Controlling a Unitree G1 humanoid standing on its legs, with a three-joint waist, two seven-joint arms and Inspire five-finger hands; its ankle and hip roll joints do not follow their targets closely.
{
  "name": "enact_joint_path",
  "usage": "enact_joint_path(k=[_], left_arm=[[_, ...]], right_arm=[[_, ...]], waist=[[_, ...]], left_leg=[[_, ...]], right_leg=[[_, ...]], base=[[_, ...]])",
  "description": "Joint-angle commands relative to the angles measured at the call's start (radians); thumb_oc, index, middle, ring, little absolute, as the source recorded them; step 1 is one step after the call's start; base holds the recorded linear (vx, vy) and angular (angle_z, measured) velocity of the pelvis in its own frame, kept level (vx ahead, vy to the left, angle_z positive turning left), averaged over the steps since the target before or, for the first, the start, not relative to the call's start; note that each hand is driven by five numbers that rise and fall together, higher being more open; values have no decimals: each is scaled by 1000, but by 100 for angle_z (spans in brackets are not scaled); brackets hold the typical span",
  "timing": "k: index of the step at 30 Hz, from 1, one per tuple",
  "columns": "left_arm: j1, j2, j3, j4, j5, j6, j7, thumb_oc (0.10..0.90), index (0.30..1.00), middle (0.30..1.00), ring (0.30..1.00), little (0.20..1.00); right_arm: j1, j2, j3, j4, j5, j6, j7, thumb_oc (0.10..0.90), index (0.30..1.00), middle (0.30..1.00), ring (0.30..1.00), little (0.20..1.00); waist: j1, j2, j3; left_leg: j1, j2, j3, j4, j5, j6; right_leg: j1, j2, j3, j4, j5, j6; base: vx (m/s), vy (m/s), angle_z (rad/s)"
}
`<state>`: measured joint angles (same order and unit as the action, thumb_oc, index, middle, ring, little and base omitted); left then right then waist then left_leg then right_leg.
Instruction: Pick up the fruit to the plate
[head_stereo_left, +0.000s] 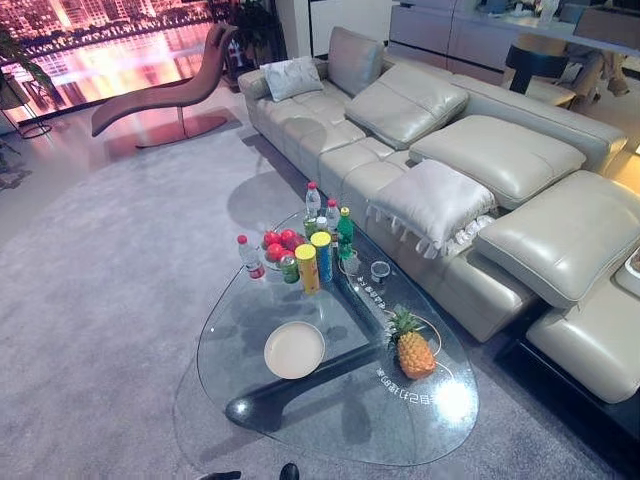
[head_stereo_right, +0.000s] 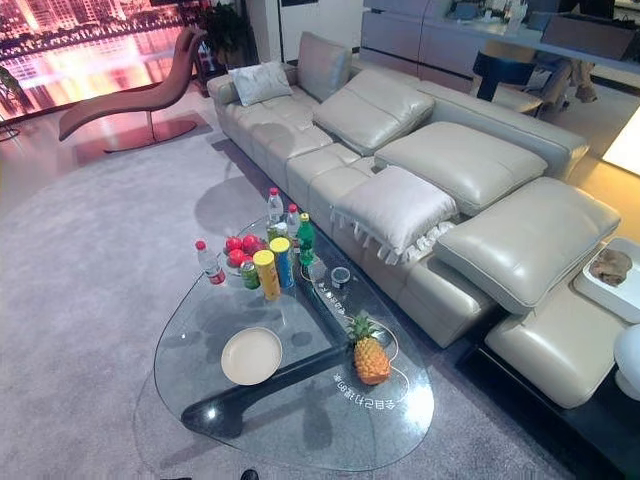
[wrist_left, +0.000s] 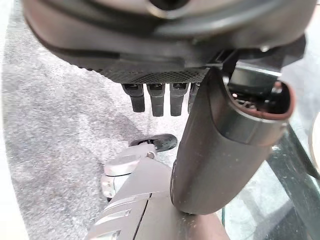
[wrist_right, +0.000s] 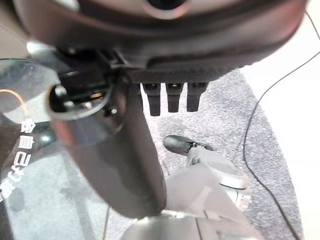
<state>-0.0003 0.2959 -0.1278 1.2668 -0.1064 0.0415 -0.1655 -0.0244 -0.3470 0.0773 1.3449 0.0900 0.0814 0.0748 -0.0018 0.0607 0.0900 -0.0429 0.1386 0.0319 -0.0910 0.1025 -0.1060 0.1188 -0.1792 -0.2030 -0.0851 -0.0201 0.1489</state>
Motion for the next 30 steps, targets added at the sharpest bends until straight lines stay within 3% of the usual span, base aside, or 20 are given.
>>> enact_joint_path(k=[1, 9, 15, 18, 30], left_arm=[[-94, 13, 5, 16, -42, -14, -14, 800, 900, 900, 900, 900], [-166, 53, -1, -23, -115, -3, -72, 800, 900, 900, 900, 900], [-254, 101, -48, -46, -221, 48, -230, 800, 900, 900, 900, 900], [-292, 106, -72, -70, -270, 51, -247, 800, 900, 900, 900, 900], [-359, 97, -21, -141, -451, -56, 16, 800, 900, 900, 900, 900]], right_arm=[[-80, 23, 3, 42, 17, 11, -17, 800, 900, 900, 900, 900], [-164, -35, 4, 17, 51, 21, -17, 800, 900, 900, 900, 900], [-241, -76, 15, 0, 120, 21, -17, 800, 900, 900, 900, 900], [-268, -86, 16, -16, 153, 15, -29, 800, 900, 900, 900, 900], [-310, -71, 18, -91, 278, -104, -82, 800, 900, 900, 900, 900]], waist=[[30, -18, 131], [25, -8, 286], [19, -1, 391], [20, 0, 430], [7, -18, 430]], left_leg=[[23, 28, 43, 4, -53, 1], [-110, -18, 25, 4, -27, 19], [-205, -17, 19, 4, 6, 20], [-250, -9, 25, 12, 27, 19], [-575, -19, -31, 344, -42, 24]], right_leg=[[-122, -83, 3, -2, 101, 11], [-264, -91, 41, -2, 156, 17], [-391, -90, 53, 65, 158, 10], [-465, -94, 58, 122, 152, 9], [-763, -82, 108, 382, 83, -7]], base=[[-155, 19, 1], [-123, 25, 7], [-129, -10, 1], [-138, -37, -1], [-86, -29, 5]])
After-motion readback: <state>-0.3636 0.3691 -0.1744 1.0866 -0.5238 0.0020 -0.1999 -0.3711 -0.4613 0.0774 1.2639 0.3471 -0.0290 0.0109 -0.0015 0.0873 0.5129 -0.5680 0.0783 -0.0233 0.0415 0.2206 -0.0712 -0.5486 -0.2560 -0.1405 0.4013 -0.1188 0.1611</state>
